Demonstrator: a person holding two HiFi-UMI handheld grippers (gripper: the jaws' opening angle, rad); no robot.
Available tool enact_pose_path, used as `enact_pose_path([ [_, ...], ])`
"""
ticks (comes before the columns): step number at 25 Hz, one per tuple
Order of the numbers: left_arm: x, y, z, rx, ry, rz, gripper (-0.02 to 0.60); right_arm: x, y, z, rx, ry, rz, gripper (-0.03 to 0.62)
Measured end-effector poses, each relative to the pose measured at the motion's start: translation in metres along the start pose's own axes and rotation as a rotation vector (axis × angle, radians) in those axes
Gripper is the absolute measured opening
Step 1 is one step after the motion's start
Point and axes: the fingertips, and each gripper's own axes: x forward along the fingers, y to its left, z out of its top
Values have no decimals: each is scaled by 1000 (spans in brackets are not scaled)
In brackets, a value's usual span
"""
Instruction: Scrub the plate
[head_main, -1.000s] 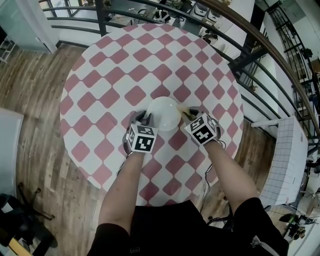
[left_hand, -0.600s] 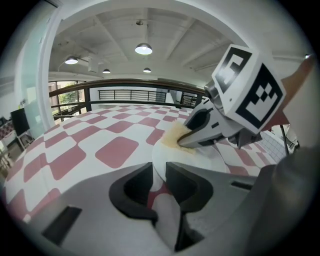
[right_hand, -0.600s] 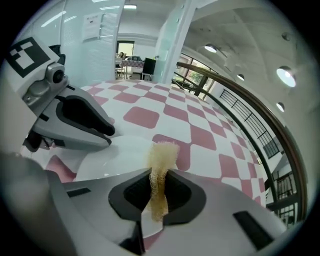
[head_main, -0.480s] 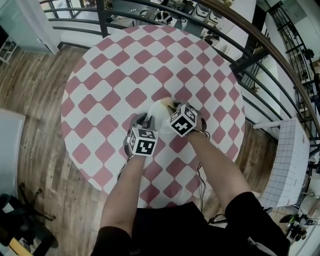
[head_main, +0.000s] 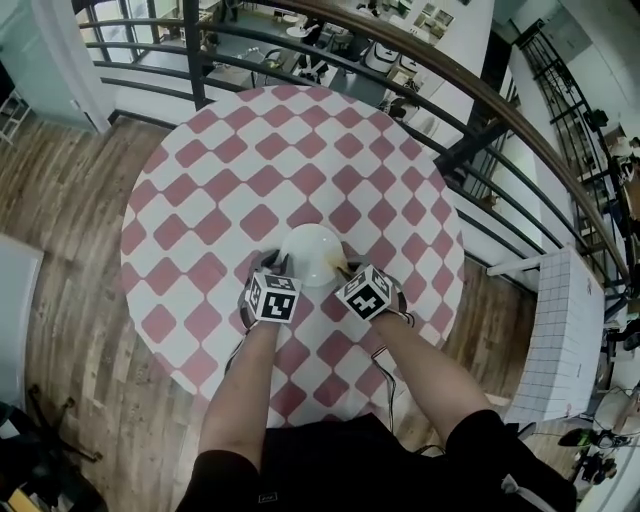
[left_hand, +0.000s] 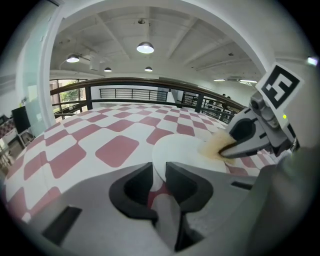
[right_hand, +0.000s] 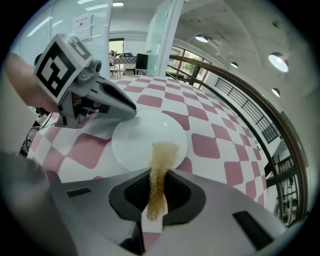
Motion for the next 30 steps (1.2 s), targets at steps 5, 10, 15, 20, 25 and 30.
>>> enact_pose_path([
  [5,0,-1,0,-3,-5,-1,86,-3,18,0,33,-14,-13,48],
  [10,0,0,4,15,-17,6,84,-3,41,18,21,-30,63,48],
  [15,1,-2,-3,60,20,-3,75,-3,109,21,-25,-3,275,48],
  [20,-2,-1,-2,-18,11,-76,78,-36,124,15,109,-90,290,49],
  [25,-19,2,3,-40,-27,-84,78,-90,125,-7,196,-210,291,49],
  [30,-64,-18,22,-29,-110,-48,78,-144,119,-45,330,-332,322,49],
])
